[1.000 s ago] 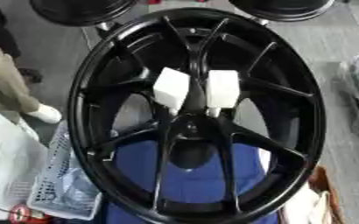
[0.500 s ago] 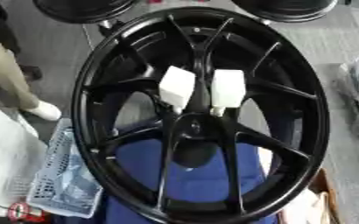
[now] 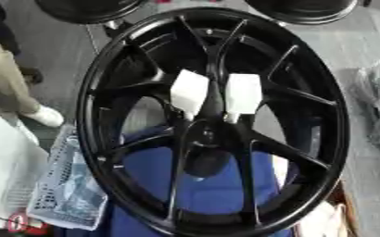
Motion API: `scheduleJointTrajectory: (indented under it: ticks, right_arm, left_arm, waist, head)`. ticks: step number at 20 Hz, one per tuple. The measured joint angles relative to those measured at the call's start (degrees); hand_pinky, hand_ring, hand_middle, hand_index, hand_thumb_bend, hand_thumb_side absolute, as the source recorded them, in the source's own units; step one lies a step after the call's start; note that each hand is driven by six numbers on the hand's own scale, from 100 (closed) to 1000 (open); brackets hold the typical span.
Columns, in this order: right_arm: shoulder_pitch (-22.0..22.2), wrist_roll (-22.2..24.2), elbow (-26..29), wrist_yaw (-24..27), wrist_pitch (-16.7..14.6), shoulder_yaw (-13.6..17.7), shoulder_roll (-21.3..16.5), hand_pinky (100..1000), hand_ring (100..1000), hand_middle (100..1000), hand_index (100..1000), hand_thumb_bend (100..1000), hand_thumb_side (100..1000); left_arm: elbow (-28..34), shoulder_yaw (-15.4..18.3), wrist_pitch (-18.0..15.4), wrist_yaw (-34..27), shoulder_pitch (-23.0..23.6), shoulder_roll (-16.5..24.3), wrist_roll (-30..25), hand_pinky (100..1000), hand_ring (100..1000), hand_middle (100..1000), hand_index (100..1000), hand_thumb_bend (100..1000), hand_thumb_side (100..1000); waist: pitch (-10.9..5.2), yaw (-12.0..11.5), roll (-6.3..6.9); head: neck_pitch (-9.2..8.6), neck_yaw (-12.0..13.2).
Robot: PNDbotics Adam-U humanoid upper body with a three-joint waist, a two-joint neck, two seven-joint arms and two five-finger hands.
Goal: Pull the pin out of the wheel hub.
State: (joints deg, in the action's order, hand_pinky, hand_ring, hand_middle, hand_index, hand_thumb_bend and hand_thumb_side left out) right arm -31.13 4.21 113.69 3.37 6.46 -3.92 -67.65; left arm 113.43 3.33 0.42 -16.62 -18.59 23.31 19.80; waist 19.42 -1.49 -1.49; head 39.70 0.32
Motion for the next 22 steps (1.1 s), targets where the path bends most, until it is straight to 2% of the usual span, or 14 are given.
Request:
scheduleJointTrajectory:
  ticks: [7, 13, 22]
  right_arm:
    - [-3.87, 11.64, 0.23, -4.28, -2.31, -2.57, -2.61, 826, 836, 803, 850, 192, 395]
    - [-8.02, 20.34, 0.24, -6.54, -3.29, -6.02, -3.28, 835, 846, 808, 853, 229, 412]
    - [-15.48, 29.71, 0.27, -6.78, -4.91, -11.70, -2.70, 837, 850, 810, 854, 271, 422]
  left_arm:
    - [0.00, -0.37, 0.35, 0.00, 0.44, 0.03, -0.32, 831, 683, 653, 720, 179, 608]
    - [0.00, -0.68, 0.62, 0.00, 0.44, 0.49, -0.59, 832, 684, 654, 720, 176, 612]
    - [0.00, -0.99, 0.84, 0.00, 0.43, 0.95, -0.83, 832, 684, 654, 721, 172, 616]
  waist:
    - [0.00, -0.03, -0.65]
    - [0.00, -0.26, -1.34]
    - [0.00, -0.61, -2.03]
  head:
    - [0.00, -0.18]
    - [0.00, -0.47]
    - [-0.03, -0.53]
